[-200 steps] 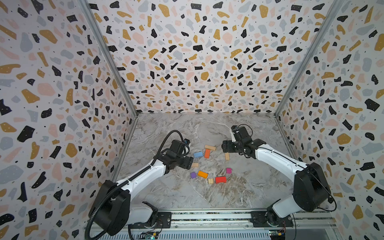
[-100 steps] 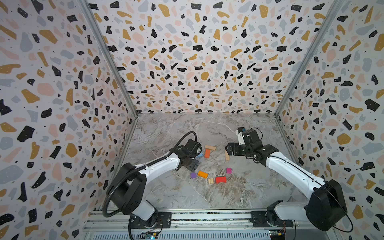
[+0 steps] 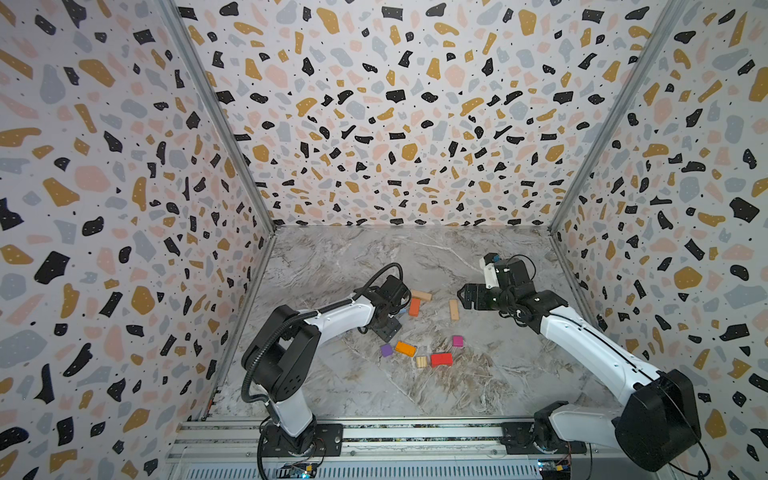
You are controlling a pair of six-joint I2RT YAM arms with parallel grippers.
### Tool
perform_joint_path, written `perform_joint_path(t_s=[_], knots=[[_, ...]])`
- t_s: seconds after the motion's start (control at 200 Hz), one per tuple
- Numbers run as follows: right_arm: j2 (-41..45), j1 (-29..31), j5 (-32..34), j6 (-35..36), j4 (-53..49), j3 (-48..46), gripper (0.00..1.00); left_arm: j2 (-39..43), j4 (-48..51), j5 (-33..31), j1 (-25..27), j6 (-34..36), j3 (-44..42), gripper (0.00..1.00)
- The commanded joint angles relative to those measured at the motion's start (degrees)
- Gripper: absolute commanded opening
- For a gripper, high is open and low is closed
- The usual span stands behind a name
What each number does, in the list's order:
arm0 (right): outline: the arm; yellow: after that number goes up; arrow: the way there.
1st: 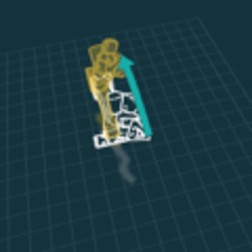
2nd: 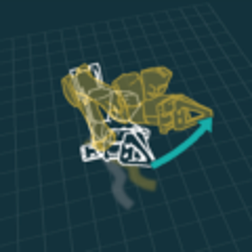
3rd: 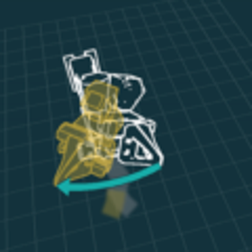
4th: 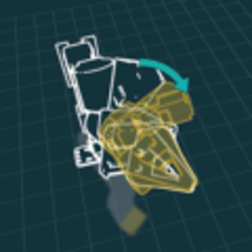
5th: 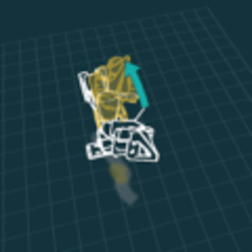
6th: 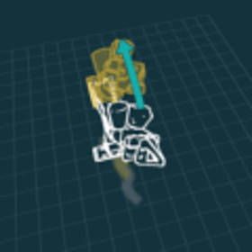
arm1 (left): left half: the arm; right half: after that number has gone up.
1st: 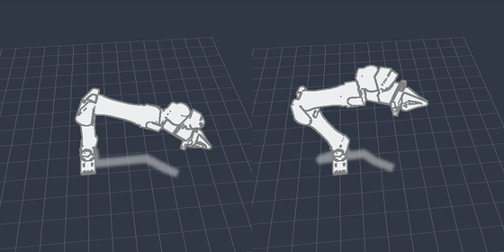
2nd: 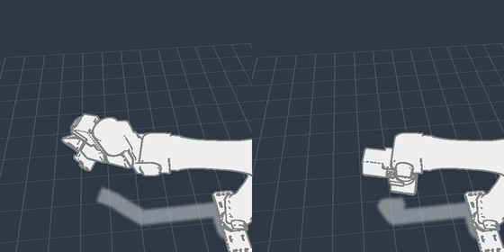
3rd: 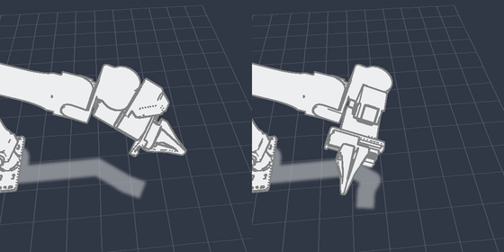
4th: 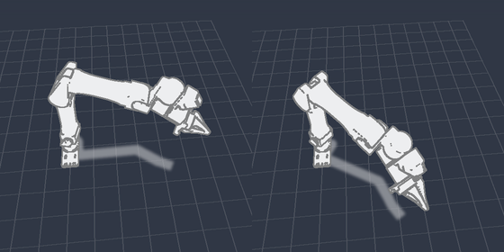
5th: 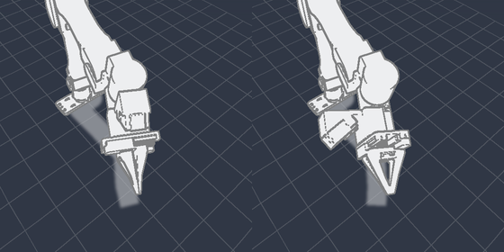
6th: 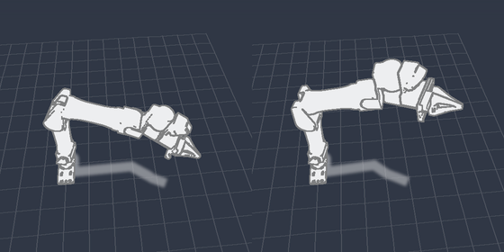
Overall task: Build the wood block tower
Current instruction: 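Open the right gripper and withdraw while the left gripper descends over bar 58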
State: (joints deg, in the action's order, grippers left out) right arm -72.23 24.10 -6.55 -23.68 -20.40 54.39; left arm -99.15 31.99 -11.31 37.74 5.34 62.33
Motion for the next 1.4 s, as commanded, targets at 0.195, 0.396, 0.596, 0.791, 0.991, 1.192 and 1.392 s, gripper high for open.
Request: perform_joint_path(t_s=[0.195, 0.396, 0.596, 0.791, 0.991, 1.192, 1.392], knots=[[2.53, -1.58, -1.49, 1.09, -1.75, -1.15, 0.93, -1.38, 2.42, 0.06, 0.30, 0.31, 1.87, 0.77], [2.79, -1.69, -1.96, 1.01, -1.58, -1.41, 0.92, 2.26, 1.61, 1.28, 0.32, 1.14, 0.30, 0.79], [2.88, -1.69, -2.56, 1.01, -1.54, -1.41, 0.92, 4.41, 0.02, 2.61, 0.41, 1.58, -1.97, 0.82], [3.05, -1.69, -2.70, 0.92, -1.53, -1.89, 0.92, 2.16, 0.27, 3.27, 0.58, 2.04, -1.60, 0.81], [3.49, -1.80, -2.69, 0.61, -1.31, -2.45, 0.92, -0.34, 0.49, 3.31, 0.58, 2.04, -0.36, 0.79], [3.63, -1.86, -2.75, 0.68, -1.48, -2.29, 0.92, -3.53, 1.15, 3.94, 0.58, 2.30, 1.73, 0.76], [4.33, -2.17, -2.58, 0.81, -1.92, -2.86, 0.92, -5.69, 1.96, 4.98, 0.58, 2.06, 3.03, 0.72]])
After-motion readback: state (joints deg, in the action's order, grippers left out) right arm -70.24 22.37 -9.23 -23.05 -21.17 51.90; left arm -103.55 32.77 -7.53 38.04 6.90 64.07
